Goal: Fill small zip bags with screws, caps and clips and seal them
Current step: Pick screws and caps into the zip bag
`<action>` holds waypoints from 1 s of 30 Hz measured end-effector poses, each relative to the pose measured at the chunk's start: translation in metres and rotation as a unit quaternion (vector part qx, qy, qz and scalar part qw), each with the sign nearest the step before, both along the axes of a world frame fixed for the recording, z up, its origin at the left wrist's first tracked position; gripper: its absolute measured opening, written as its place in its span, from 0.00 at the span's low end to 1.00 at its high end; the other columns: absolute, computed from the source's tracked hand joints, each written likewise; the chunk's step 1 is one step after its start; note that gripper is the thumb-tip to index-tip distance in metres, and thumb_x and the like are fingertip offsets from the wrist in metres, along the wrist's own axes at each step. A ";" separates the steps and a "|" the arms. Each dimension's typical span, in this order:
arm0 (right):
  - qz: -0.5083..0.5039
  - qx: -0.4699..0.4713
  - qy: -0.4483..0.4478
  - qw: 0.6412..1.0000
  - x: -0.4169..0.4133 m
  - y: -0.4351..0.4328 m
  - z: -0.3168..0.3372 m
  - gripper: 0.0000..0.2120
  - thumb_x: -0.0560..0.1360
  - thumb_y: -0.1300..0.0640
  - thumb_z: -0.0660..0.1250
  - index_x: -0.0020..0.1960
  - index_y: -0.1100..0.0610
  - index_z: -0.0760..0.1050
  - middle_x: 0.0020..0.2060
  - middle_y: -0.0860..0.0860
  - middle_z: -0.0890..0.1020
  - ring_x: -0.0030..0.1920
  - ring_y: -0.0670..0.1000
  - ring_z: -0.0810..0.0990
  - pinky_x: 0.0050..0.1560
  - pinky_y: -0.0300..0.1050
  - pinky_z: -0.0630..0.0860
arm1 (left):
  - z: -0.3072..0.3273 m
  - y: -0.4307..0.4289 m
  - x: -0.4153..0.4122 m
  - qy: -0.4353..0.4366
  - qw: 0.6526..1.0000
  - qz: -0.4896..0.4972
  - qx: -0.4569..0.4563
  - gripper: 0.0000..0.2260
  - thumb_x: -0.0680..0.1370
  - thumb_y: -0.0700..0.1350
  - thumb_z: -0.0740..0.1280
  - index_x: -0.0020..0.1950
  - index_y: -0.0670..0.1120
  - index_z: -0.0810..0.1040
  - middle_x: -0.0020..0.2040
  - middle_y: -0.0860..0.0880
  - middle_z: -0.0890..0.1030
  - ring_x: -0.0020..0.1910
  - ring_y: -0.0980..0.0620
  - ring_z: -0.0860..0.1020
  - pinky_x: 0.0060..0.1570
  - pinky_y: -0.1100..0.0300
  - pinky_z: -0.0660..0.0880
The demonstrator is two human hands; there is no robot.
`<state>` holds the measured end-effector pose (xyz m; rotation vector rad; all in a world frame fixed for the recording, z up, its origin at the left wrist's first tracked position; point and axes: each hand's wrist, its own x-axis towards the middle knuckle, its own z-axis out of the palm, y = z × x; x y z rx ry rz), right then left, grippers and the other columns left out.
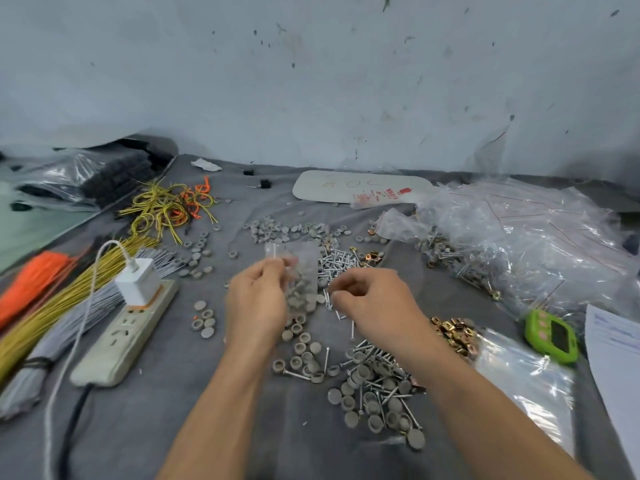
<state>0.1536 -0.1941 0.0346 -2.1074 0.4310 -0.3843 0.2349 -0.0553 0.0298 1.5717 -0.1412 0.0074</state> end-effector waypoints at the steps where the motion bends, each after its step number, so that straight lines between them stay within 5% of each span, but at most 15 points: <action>1: -0.012 0.042 -0.026 0.999 0.003 0.010 0.000 0.03 0.74 0.55 0.74 0.42 0.47 0.84 0.36 0.43 0.86 0.39 0.42 0.84 0.45 0.44 0.81 | -0.001 -0.001 -0.004 0.013 0.999 -0.042 0.020 0.14 0.81 0.45 0.64 0.46 0.54 0.88 0.43 0.54 0.88 0.45 0.56 0.85 0.48 0.57 0.80; 5: -0.039 0.091 -0.065 0.993 0.008 0.037 -0.008 0.04 0.69 0.56 0.77 0.39 0.50 0.83 0.33 0.46 0.85 0.34 0.46 0.81 0.42 0.47 0.79 | 0.000 0.003 -0.010 0.046 0.981 -0.179 0.055 0.12 0.80 0.39 0.65 0.41 0.42 0.86 0.39 0.47 0.84 0.40 0.51 0.77 0.43 0.57 0.72; 10: -0.083 0.046 -0.053 0.994 0.003 0.030 -0.016 0.08 0.70 0.53 0.79 0.37 0.50 0.82 0.32 0.45 0.84 0.31 0.41 0.80 0.34 0.34 0.75 | -0.002 0.018 -0.005 0.068 0.970 -0.226 0.063 0.11 0.78 0.33 0.67 0.47 0.43 0.89 0.45 0.32 0.82 0.43 0.46 0.72 0.47 0.50 0.66; 15: -0.052 0.068 -0.061 0.994 -0.001 0.029 -0.010 0.08 0.74 0.55 0.76 0.37 0.50 0.82 0.32 0.48 0.85 0.36 0.50 0.85 0.45 0.54 0.84 | -0.007 0.017 -0.007 0.037 0.980 -0.154 0.121 0.08 0.73 0.35 0.75 0.41 0.47 0.89 0.33 0.44 0.83 0.31 0.49 0.74 0.39 0.51 0.73; 20: -0.003 0.128 -0.083 0.988 -0.009 0.026 -0.016 0.08 0.75 0.60 0.70 0.40 0.49 0.83 0.33 0.51 0.86 0.34 0.50 0.86 0.41 0.52 0.86 | -0.006 0.012 -0.015 0.021 0.981 -0.110 0.156 0.04 0.69 0.41 0.80 0.37 0.49 0.88 0.31 0.46 0.85 0.29 0.51 0.80 0.39 0.52 0.80; 22: 0.021 0.161 -0.090 0.983 -0.012 0.022 -0.018 0.04 0.73 0.52 0.71 0.42 0.48 0.84 0.35 0.51 0.86 0.35 0.51 0.86 0.37 0.45 0.84 | -0.004 0.009 -0.020 0.011 0.979 -0.113 0.171 0.06 0.68 0.47 0.82 0.34 0.53 0.87 0.30 0.49 0.84 0.29 0.54 0.81 0.35 0.58 0.78; 24: 0.034 0.190 -0.082 0.978 -0.014 0.018 -0.019 0.10 0.69 0.42 0.71 0.43 0.47 0.85 0.34 0.52 0.86 0.33 0.50 0.84 0.35 0.41 0.78 | -0.001 0.005 -0.025 -0.009 0.973 -0.109 0.204 0.08 0.67 0.53 0.82 0.32 0.59 0.85 0.28 0.52 0.83 0.26 0.58 0.79 0.27 0.65 0.73; 30: 0.028 0.203 -0.030 0.978 -0.021 0.004 -0.019 0.12 0.77 0.51 0.69 0.39 0.53 0.87 0.28 0.57 0.80 0.32 0.56 0.75 0.37 0.51 0.71 | 0.004 -0.006 -0.036 -0.056 0.959 -0.128 0.247 0.08 0.64 0.51 0.82 0.31 0.61 0.84 0.26 0.55 0.81 0.23 0.62 0.76 0.22 0.69 0.67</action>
